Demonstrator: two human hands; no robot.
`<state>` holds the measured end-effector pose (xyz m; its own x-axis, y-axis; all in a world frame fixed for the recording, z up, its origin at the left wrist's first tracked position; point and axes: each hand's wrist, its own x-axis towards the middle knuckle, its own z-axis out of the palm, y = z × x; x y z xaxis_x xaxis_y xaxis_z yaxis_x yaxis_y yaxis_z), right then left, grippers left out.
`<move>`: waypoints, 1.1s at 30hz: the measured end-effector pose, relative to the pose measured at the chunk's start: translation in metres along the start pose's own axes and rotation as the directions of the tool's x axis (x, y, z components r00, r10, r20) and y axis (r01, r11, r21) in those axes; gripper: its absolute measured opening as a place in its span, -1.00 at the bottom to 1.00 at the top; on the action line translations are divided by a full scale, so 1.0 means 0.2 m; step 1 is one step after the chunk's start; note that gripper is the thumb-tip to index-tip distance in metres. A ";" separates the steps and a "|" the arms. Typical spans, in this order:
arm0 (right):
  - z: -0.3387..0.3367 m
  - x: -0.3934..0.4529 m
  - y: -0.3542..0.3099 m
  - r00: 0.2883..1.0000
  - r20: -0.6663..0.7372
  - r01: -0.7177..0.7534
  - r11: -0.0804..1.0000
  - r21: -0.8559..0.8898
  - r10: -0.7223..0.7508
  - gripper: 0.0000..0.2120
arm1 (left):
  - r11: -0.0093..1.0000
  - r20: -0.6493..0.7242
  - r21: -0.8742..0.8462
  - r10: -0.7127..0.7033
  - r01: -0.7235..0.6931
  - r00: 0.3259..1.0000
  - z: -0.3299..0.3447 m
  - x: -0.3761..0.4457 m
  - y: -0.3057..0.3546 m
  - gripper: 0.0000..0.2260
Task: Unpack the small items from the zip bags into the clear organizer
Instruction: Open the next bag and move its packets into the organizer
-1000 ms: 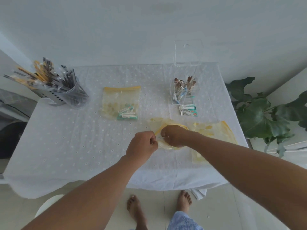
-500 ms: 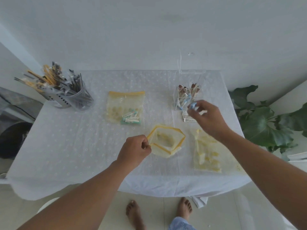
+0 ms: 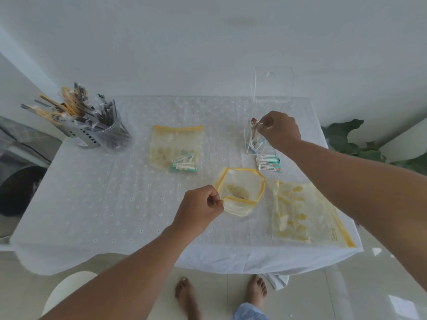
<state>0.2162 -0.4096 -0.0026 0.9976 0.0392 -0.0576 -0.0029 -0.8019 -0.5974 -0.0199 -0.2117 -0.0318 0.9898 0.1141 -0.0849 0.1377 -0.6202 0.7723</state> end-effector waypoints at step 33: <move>0.28 -0.58 0.04 0.712 0.685 0.451 0.647 -0.615 0.155 -0.39 | 0.991 0.156 0.108 0.059 -0.077 0.986 0.08 -0.06 0.10 -0.93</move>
<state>0.0967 -0.3876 -0.0449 0.6620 0.3119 -0.6815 0.4909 -0.8676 0.0798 -0.0282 -0.2370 -0.0258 0.9896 -0.0457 -0.1365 0.0644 -0.7073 0.7040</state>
